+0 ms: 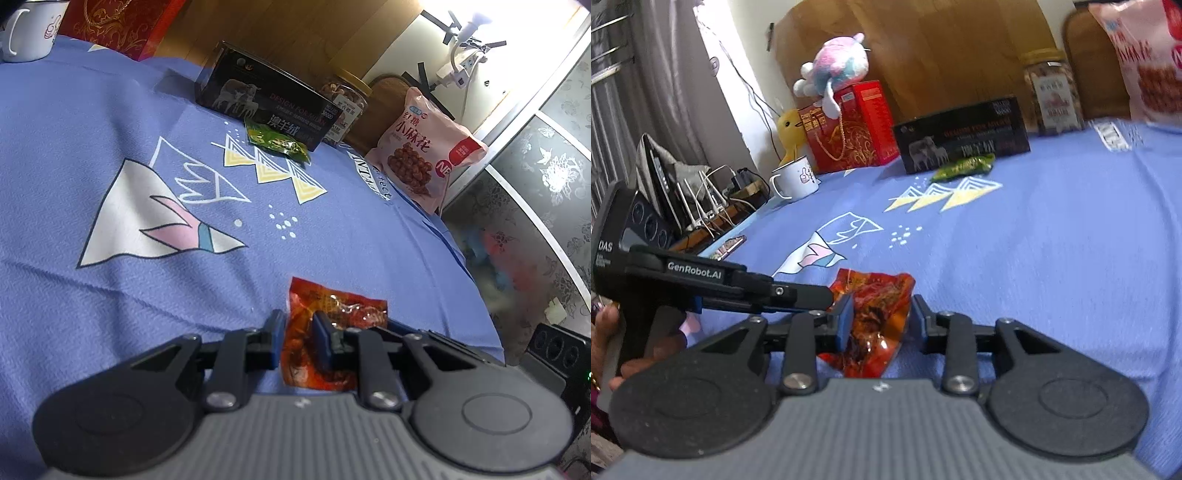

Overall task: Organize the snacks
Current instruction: 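Grasp the red spicy snack packet with the left gripper, then carry the red packet over the tin box and open the left gripper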

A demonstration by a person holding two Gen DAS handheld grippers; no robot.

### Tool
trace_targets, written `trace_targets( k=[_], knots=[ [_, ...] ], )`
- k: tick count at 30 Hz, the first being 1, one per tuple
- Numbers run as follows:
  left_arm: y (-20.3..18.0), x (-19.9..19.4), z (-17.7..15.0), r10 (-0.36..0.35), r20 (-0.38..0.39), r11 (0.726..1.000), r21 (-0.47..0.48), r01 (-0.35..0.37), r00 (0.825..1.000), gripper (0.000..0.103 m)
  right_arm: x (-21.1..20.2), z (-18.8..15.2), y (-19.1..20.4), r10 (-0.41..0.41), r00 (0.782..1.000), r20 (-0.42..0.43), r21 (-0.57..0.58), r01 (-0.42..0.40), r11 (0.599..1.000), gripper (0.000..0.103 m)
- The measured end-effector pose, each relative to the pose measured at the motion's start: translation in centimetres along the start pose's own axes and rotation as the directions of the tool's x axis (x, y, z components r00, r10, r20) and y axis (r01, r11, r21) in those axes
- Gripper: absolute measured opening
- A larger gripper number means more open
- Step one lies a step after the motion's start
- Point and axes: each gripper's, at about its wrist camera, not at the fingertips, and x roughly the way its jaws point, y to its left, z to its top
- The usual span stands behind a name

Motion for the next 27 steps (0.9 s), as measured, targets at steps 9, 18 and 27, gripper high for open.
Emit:
trace_targets(
  k=[9,18,27],
  knots=[
    [0.0,-0.1,0.0,-0.001,0.0,1.0,-0.002,0.001,1.0,0.018,-0.1,-0.4,0.9,0.004,1.0,-0.024,-0.059,-0.005,0.998,0.041],
    [0.6,-1.0,0.7,-0.028,0.008,0.999,-0.023,0.028,1.0,0.048,-0.1,-0.1,-0.8,0.041,0.999,-0.019,0.078,-0.04,0.996,0.033],
    [2.5,-1.3,1.7,-0.172,-0.013,0.975,-0.143,0.168,0.985,0.059,-0.9,0.3,-5.3,0.211,0.977,0.041,0.403,-0.21,0.891,0.032]
  ],
)
